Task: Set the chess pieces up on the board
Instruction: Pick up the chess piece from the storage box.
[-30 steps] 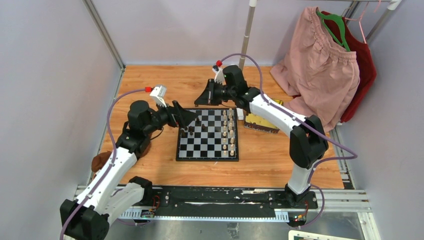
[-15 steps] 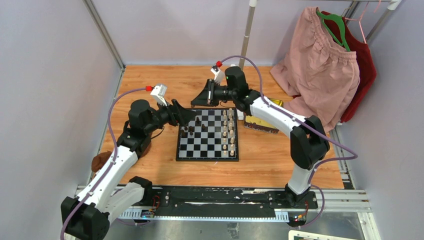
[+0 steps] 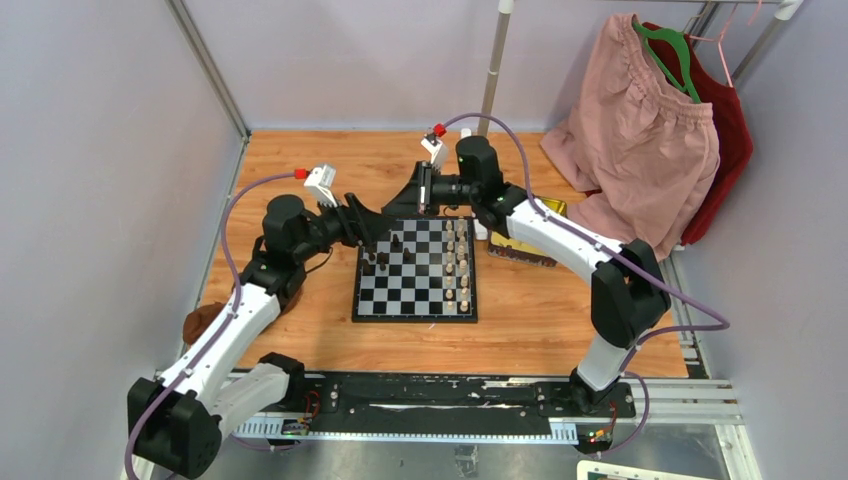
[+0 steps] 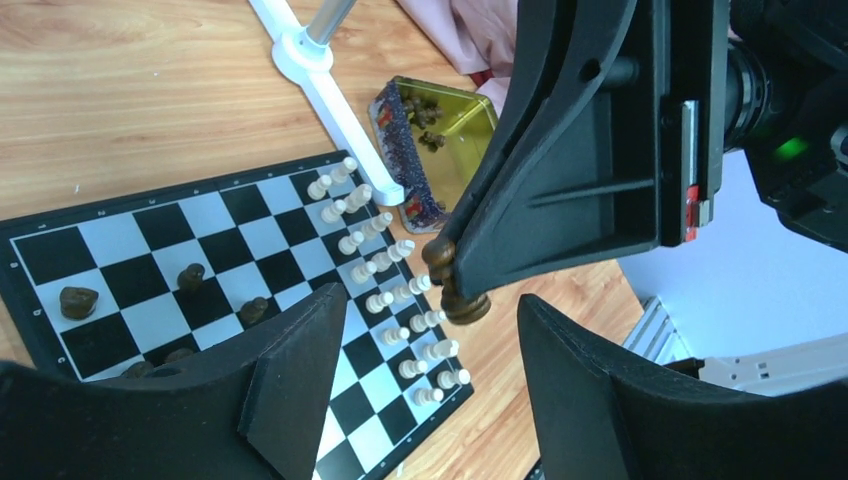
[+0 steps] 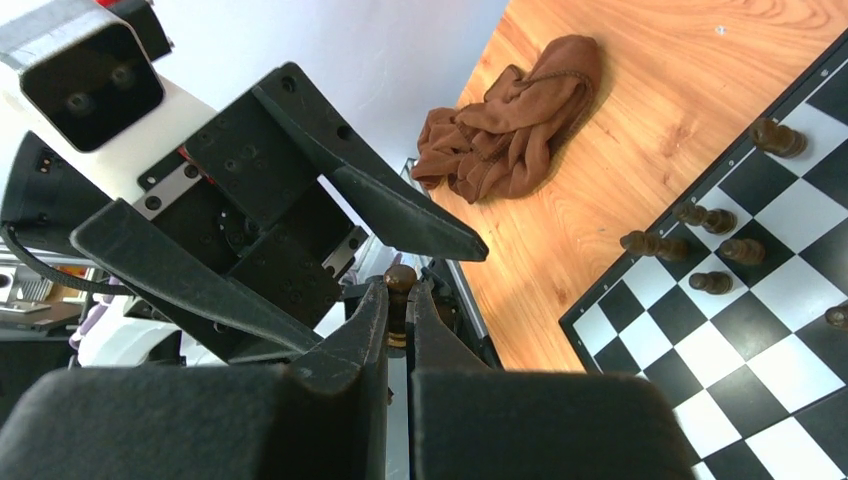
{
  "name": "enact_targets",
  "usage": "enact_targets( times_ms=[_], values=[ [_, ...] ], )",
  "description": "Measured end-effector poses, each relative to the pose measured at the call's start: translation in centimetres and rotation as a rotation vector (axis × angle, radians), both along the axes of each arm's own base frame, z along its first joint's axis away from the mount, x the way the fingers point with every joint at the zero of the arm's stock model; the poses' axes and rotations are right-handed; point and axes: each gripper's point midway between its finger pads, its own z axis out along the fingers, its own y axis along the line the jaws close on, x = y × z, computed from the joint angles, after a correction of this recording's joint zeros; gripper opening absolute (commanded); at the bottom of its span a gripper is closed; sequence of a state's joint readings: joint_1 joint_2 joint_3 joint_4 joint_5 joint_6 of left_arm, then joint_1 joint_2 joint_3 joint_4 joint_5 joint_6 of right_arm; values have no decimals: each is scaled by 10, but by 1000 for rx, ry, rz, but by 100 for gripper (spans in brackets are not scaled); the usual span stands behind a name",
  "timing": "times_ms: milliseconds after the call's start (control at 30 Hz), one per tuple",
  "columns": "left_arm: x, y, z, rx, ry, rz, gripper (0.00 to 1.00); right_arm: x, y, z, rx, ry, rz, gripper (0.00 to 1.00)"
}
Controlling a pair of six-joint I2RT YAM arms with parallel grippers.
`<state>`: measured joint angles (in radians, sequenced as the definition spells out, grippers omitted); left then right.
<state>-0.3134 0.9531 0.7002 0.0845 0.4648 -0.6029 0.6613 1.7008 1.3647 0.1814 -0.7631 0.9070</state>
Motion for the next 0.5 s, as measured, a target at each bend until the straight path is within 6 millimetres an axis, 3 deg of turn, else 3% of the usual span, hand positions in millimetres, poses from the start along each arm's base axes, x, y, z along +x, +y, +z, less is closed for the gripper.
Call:
enact_targets(
  times_ms=[167,500],
  values=[
    [1,-2,0,-4,3,-10,60,-5,1,-8,-7,17,14,0],
    [-2,-7,4,-13,-6,-47,41,-7,3,-4,9,13,22,0]
  ],
)
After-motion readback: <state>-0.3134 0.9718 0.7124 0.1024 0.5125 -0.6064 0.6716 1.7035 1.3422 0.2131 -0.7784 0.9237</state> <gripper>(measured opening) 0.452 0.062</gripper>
